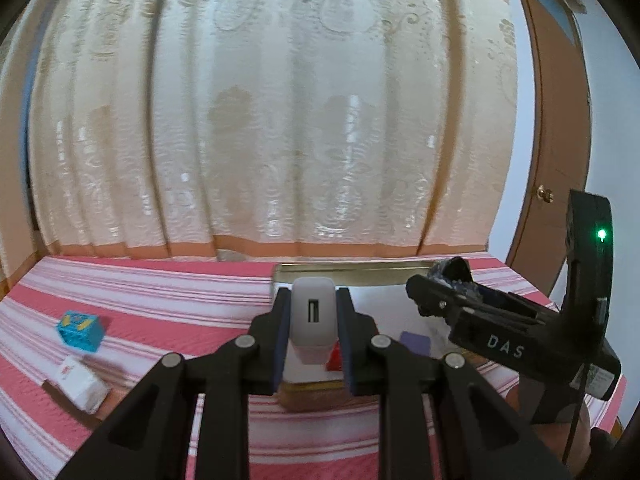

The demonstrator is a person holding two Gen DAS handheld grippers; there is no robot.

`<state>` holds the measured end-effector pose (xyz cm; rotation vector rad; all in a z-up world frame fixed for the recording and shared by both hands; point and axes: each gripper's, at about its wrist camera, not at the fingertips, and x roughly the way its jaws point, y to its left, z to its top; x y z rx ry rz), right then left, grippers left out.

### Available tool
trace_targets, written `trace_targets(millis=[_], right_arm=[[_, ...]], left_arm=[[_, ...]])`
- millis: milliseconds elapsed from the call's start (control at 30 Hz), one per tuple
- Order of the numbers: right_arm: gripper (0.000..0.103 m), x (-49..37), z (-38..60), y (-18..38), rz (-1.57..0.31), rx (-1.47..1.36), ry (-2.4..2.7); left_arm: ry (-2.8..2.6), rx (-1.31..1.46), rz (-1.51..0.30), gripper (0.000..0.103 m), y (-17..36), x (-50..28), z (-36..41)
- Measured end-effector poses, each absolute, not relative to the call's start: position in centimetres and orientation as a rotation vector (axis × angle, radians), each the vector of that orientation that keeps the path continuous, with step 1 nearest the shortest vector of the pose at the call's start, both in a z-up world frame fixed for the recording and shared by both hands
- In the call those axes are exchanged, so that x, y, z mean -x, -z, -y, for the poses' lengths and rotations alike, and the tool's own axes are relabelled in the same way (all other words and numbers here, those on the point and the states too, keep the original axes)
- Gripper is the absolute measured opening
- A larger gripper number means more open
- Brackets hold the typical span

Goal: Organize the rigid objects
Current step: 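Carry the white charger and black hair clip over the tin with both tools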

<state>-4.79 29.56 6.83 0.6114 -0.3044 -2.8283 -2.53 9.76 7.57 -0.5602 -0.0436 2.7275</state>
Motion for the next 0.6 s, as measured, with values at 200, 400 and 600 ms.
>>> trace_targets(millis=[200, 400, 600], right_arm=[[0.069, 5.9, -32.9, -6.7, 0.35, -0.633, 2.893], [0.069, 7.5, -34.8, -5.8, 0.292, -0.689, 2.971], [0.069, 8.6, -36.2, -5.2, 0.291, -0.738, 3.006]], left_arm=[[-2.687, 0.581, 0.018, 0.02, -6.9, 4.0, -13.0], [-2.671, 0.619, -0.02, 0.02, -5.9, 6.2, -15.9], [-2.669, 0.698, -0.044, 0.02, -4.4, 8.5, -18.0]])
